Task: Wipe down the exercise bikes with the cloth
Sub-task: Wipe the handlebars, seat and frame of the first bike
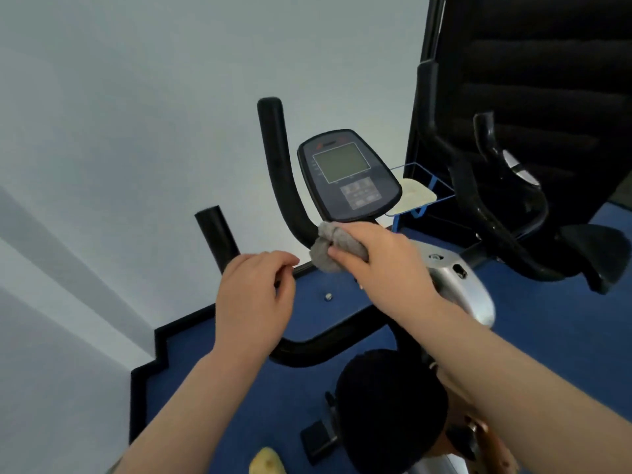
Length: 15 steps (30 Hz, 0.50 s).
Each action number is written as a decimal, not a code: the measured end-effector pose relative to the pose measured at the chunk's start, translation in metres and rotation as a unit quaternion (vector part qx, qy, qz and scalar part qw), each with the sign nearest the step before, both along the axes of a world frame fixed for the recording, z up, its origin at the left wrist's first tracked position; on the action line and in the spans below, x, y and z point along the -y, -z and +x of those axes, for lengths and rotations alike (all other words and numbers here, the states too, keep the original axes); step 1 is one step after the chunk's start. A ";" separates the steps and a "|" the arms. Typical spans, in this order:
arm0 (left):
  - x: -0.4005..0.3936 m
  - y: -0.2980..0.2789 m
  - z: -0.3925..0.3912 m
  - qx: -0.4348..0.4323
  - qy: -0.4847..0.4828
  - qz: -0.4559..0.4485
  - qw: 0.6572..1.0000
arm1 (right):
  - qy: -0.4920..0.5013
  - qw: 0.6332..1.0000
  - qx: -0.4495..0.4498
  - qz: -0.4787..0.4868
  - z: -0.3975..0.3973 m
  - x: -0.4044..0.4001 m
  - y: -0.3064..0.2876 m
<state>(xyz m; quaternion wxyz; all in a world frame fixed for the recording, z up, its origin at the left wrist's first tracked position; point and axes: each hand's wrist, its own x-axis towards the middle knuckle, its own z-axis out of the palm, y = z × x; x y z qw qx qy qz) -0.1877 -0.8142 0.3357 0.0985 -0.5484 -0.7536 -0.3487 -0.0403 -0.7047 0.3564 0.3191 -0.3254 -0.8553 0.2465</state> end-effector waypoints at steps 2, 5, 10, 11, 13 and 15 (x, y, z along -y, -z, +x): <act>0.001 -0.006 -0.004 0.043 0.027 0.025 0.998 | -0.002 0.999 0.041 -0.011 0.016 -0.005 -0.002; -0.009 -0.032 -0.020 0.059 0.056 0.081 0.993 | -0.002 0.997 0.070 -0.036 0.008 -0.019 -0.022; -0.056 -0.095 -0.062 0.019 0.093 0.170 0.981 | -0.009 0.990 -0.100 -0.097 -0.068 -0.020 -0.049; -0.065 -0.102 -0.068 0.024 0.106 0.155 0.982 | 0.009 0.993 -0.075 -0.090 -0.077 -0.017 -0.043; -0.075 -0.106 -0.078 0.050 0.145 0.107 0.982 | 0.041 0.998 -0.008 -0.057 -0.080 -0.007 -0.031; -0.082 -0.102 -0.085 0.060 0.183 0.068 0.979 | 0.041 0.997 0.041 -0.049 -0.068 -0.014 -0.032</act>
